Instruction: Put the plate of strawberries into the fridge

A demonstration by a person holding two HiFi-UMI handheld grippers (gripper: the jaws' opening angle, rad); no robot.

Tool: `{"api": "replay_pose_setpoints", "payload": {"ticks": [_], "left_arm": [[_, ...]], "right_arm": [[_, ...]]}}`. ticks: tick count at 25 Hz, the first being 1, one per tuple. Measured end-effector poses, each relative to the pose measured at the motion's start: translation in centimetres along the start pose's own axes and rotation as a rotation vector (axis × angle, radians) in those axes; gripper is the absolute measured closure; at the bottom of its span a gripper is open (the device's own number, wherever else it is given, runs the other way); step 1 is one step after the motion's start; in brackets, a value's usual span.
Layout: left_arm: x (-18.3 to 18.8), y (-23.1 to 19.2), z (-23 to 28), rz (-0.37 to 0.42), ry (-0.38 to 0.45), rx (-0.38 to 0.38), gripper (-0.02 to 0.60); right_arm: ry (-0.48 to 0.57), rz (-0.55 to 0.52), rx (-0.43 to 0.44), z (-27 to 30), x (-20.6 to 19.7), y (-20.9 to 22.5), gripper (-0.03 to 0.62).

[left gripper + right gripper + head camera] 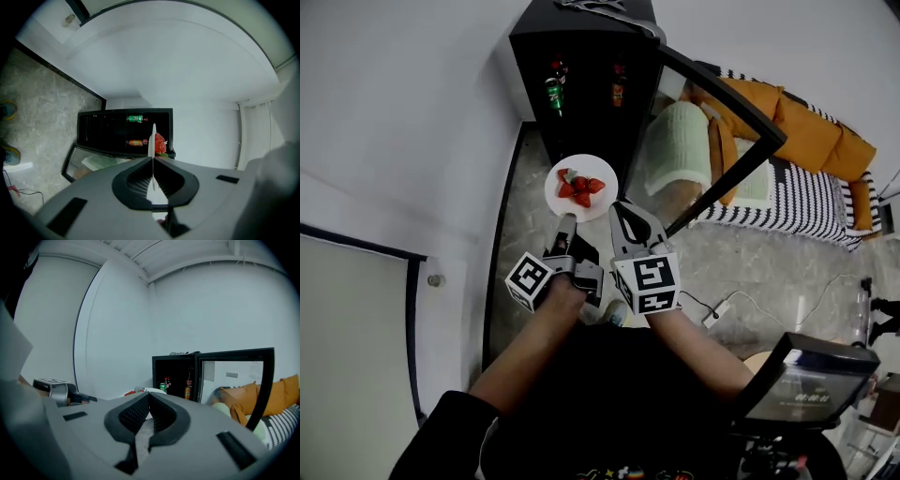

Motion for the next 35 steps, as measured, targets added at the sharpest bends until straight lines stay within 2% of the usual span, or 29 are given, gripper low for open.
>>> {"api": "replay_pose_setpoints", "payload": {"ticks": [5, 10, 16, 22, 35], "left_arm": [[-0.8, -1.0, -1.5, 0.007, 0.018, 0.013, 0.572], [-0.6, -0.9, -1.6, 0.006, 0.041, -0.001, 0.571], [-0.5, -1.7, -1.2, 0.006, 0.028, -0.008, 0.571], [1.1, -2.4, 4.8, 0.004, 0.012, 0.009, 0.571], [1.4, -1.2, 7.5, 0.019, -0.011, -0.016, 0.571]], "right_arm": [[-0.009, 0.015, 0.035, -1.5, -1.3, -0.1, 0.588], [-0.004, 0.026, 0.029, -1.6, -1.4, 0.4, 0.588], [-0.005, 0.017, 0.026, -1.2, -2.2, 0.3, 0.588], [-0.009, 0.012, -0.001, 4.2, -2.4, 2.8, 0.588], [0.024, -0.005, 0.004, 6.1, -1.3, 3.1, 0.588]]}}
Point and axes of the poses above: the fingertips, and each gripper's own axes: z forward along the fingers, y to its right, x out of its top, the point moved 4 cm from there along -z, backward along the fingers, and after that the axes turned 11 degrees about y, right-handed, at the moved point
